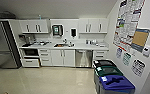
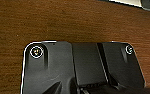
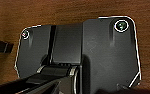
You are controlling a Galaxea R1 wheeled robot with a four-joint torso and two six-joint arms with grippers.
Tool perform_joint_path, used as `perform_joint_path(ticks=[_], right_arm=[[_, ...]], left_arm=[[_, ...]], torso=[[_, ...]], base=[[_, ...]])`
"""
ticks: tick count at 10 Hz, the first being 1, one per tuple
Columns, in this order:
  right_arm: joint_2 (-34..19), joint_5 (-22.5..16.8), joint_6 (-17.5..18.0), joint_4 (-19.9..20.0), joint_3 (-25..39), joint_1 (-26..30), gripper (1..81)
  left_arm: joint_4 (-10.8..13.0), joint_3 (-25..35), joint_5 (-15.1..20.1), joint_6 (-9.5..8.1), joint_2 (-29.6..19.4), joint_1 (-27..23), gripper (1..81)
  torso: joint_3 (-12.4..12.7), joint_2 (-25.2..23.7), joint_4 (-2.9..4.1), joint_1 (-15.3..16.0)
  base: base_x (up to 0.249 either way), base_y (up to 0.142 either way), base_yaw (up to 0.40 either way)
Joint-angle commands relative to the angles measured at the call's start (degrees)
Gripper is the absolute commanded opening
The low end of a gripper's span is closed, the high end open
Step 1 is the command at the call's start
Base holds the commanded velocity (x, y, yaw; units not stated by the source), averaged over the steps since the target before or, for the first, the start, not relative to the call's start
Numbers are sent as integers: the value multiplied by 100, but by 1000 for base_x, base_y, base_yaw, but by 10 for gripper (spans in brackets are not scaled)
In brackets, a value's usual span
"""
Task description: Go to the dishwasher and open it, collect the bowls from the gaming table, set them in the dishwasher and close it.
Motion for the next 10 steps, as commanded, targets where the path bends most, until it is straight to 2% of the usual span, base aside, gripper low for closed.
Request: perform_joint_path(ticks=[1, 10], right_arm=[[2, -292, 4, 54, 1, 286, 811], [2, -292, -4, 36, 1, 294, 811]], left_arm=[[-14, 13, 252, 16, 36, -326, 811], [-23, 13, 252, 16, 36, -325, 811]], torso=[[0, 0, 0, 0], [0, 0, 0, 0]], base=[[103, 0, 0], [97, 0, 0]])
